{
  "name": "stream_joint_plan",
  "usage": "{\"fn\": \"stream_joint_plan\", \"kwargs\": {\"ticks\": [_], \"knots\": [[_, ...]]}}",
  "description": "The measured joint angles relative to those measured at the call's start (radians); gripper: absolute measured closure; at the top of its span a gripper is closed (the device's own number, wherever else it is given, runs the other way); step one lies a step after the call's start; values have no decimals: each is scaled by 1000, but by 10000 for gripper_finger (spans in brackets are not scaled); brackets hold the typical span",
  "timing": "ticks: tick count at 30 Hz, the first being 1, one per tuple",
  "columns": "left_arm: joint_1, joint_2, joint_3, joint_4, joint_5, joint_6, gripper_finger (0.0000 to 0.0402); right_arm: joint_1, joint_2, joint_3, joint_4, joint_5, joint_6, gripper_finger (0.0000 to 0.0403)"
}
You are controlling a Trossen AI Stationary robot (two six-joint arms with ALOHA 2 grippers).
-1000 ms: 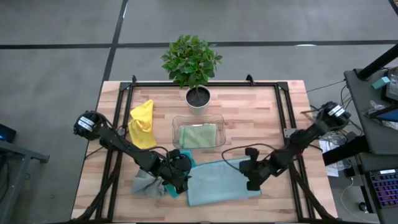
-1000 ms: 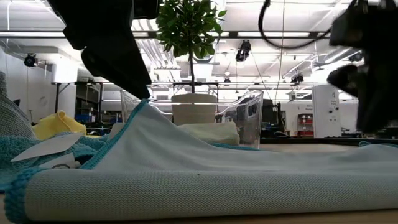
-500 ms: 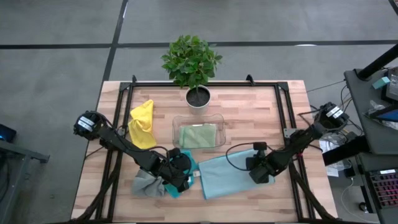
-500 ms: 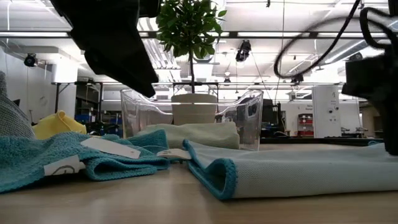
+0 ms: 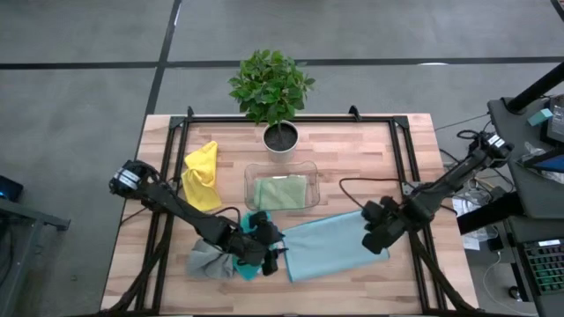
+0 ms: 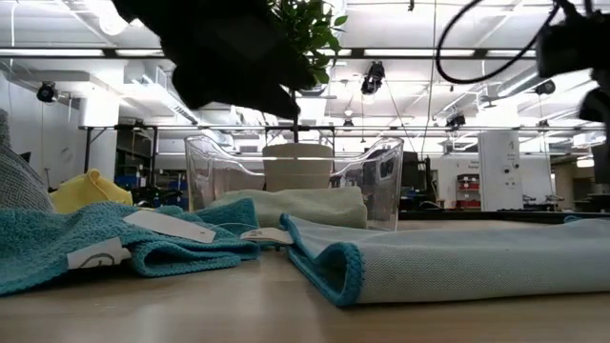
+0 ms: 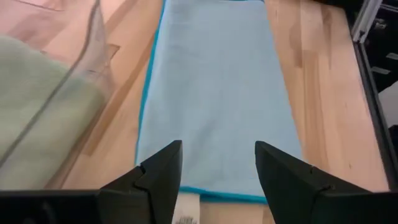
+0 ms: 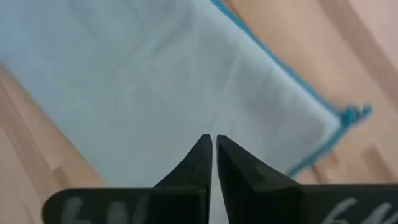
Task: Fold microfiber towels
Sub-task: Fold the light blue microfiber cloth
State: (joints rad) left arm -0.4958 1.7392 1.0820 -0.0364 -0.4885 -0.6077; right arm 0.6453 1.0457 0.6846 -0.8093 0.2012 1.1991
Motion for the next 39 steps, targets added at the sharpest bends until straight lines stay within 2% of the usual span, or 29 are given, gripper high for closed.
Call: {"fn": "stream_joint_plan", "kwargs": {"ticks": [8,14,19,28,39], "knots": [[24,147,50,31,6,18,214,5,-15,-111,-1,-70,227,288],[37,226,72,28,31,12,214,5,-10,-174,8,-107,293,214],[51,254,72,0,90,-21,214,5,-11,-199,42,-126,263,174],[50,211,76,-57,105,-33,214,5,-17,-149,31,-124,215,156],[49,248,76,-64,111,-61,214,5,-17,-190,66,-123,222,156]]}}
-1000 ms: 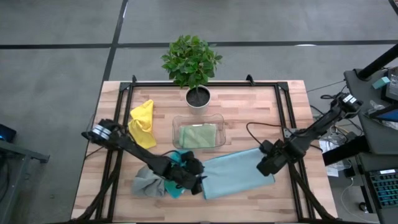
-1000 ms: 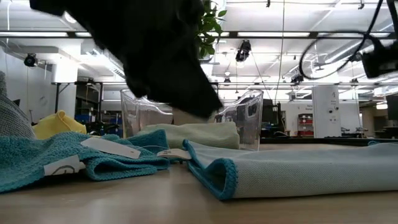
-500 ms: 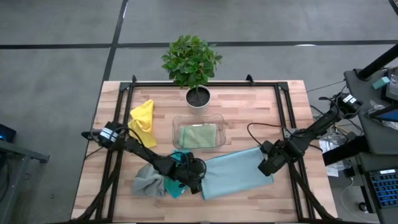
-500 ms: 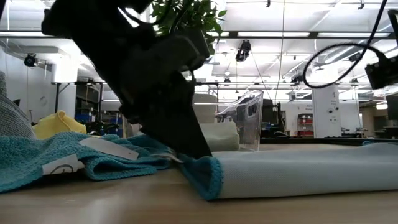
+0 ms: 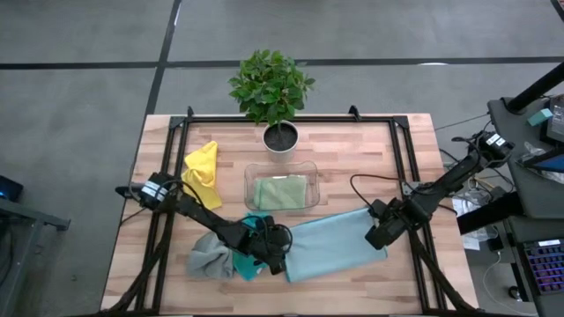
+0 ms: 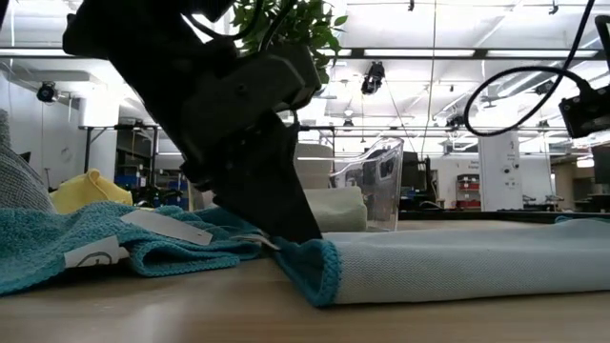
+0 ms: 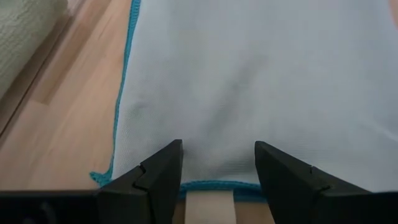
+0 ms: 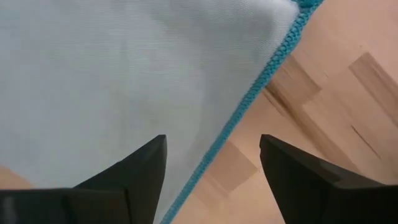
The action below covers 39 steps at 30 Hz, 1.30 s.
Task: Fold microfiber towels
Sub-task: Fold the light blue microfiber cloth
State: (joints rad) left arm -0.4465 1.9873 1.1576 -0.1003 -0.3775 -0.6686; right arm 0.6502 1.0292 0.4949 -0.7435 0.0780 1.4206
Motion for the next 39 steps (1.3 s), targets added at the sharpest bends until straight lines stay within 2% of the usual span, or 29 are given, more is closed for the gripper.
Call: {"fn": "stream_joint_plan", "kwargs": {"ticks": [6,14,16,23,26,29,30,39], "knots": [[0,-9,1,-62,2,-5,214,0,-1,-82,173,8,8,156],[0,-9,0,-65,20,-5,214,0,-1,-220,623,6,-33,165],[0,-9,0,-66,30,-5,214,0,-1,-238,662,7,-40,175],[0,-11,-1,-68,43,-5,214,0,-9,-234,637,27,-50,239],[0,-14,-2,-69,47,-5,214,0,-17,-218,612,47,-62,296],[0,-23,-3,-75,57,-4,214,-1,-30,-176,528,57,-72,369],[0,-25,-4,-76,60,-3,214,-1,-34,-155,481,60,-76,380],[-1,-35,3,-70,74,20,214,-3,-29,133,-103,87,-47,393]]}}
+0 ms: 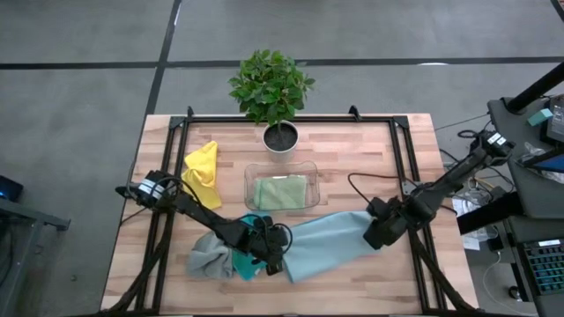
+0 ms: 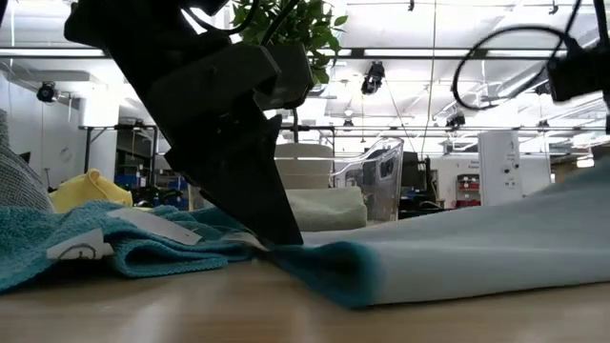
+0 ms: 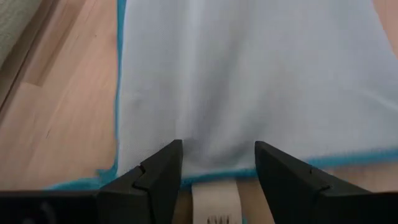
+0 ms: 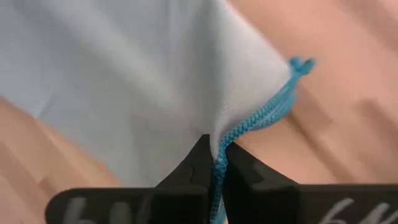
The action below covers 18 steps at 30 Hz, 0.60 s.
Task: Fold microfiber towels
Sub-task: Fold the light blue microfiber cloth
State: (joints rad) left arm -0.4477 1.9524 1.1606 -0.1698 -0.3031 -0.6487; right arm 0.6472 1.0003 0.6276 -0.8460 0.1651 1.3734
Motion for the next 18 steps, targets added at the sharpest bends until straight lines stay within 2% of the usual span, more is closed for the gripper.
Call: {"fn": "stream_joint_plan", "kwargs": {"ticks": [3,7,13,18], "knots": [[-2,-1,0,1,-1,1,214,0,13,93,-118,-1,4,393],[-3,-1,-2,0,-3,5,214,0,47,172,-138,-6,15,394],[-6,6,-3,3,-13,10,214,-7,167,219,-16,-9,-6,394],[-7,-17,6,-5,3,75,214,-48,304,284,108,-20,-108,394]]}}
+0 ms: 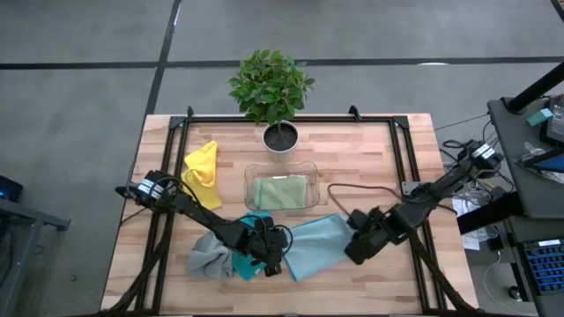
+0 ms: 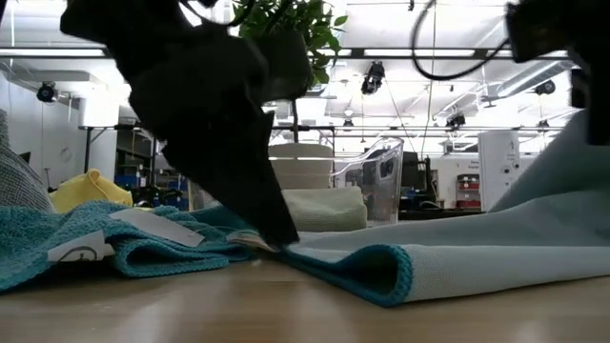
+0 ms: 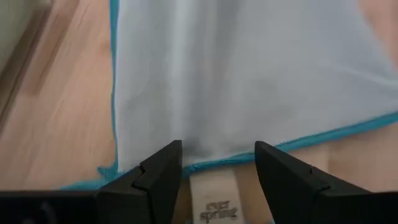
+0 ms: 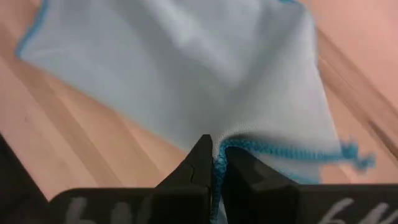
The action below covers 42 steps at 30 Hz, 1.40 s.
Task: Fold microfiber towels
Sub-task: Fold the light blue microfiber cloth
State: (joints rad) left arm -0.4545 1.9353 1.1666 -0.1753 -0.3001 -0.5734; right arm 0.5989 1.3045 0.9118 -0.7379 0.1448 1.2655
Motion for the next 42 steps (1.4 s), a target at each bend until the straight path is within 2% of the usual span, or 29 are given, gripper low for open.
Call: {"fn": "stream_joint_plan", "kwargs": {"ticks": [6,12,19,24,37,42], "knots": [[-10,-72,6,-5,75,35,214,-50,140,160,23,5,-138,394],[-56,-102,2,-51,79,31,214,-91,287,314,28,5,-253,394],[-80,-102,-23,-48,-28,-22,214,-133,457,453,52,4,-360,394],[-85,-89,-35,-47,-49,-47,214,-162,556,527,66,2,-420,394],[-89,-69,-75,45,-78,-75,214,-201,671,618,86,-24,-508,392],[-89,-69,-77,59,-80,-77,214,-202,675,619,103,-33,-511,355]]}}
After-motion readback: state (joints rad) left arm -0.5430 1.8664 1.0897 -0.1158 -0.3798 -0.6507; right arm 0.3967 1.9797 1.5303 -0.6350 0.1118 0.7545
